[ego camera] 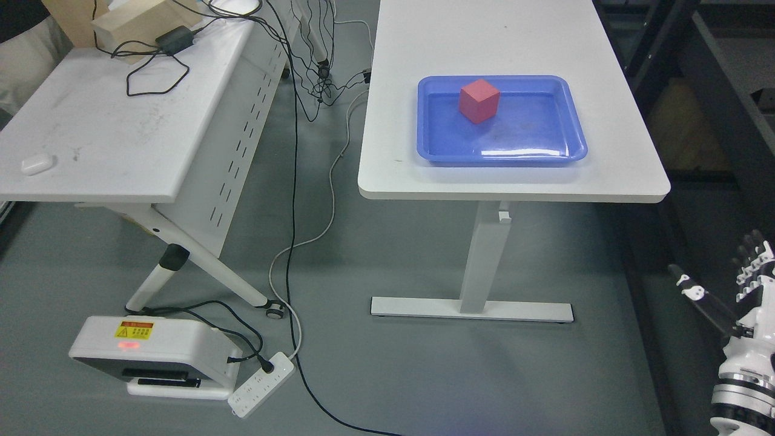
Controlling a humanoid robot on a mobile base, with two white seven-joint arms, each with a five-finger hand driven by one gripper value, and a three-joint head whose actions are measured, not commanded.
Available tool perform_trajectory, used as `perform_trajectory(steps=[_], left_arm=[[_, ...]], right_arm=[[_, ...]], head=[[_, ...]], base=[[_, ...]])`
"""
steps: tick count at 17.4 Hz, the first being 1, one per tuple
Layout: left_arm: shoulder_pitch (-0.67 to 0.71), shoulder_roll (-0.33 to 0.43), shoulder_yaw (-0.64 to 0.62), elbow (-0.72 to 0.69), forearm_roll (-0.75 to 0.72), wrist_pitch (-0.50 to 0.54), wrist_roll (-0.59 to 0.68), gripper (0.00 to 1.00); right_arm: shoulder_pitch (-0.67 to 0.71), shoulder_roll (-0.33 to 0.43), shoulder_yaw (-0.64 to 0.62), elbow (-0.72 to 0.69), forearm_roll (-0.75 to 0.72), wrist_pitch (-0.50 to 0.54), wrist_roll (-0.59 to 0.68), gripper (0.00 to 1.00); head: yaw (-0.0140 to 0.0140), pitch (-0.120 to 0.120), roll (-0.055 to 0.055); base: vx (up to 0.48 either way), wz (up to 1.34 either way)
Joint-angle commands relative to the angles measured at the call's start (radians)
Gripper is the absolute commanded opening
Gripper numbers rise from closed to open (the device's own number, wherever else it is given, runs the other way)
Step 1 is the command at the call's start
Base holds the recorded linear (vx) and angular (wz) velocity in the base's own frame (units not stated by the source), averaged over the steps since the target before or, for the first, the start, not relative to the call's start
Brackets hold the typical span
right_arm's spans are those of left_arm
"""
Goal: Pick pink block from left shelf to tray
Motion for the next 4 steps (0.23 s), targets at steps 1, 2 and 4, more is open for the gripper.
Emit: perform_trajectory(steps=[1,2,4], left_arm=[[0.009,0.017,0.0,0.0,-0.002,-0.001,-0.001,1.0],[0.009,0.017,0.0,0.0,-0.002,-0.001,-0.001,1.0],[0.009,0.017,0.0,0.0,-0.002,-0.001,-0.001,1.0]], right_arm=[[-0.001,-0.026,0.008,0.0,0.0,-0.002,0.002,1.0],[0.001,-0.026,0.006,0.0,0.0,-0.002,0.002,1.0],[0.001,-0.026,0.006,-0.001,0.0,-0.002,0.002,1.0]], head=[[0.0,0.0,0.0],[0.0,0.0,0.0],[0.0,0.0,0.0]], base=[[-0.06,-0.01],[-0.029,0.0],[-0.02,0.0]])
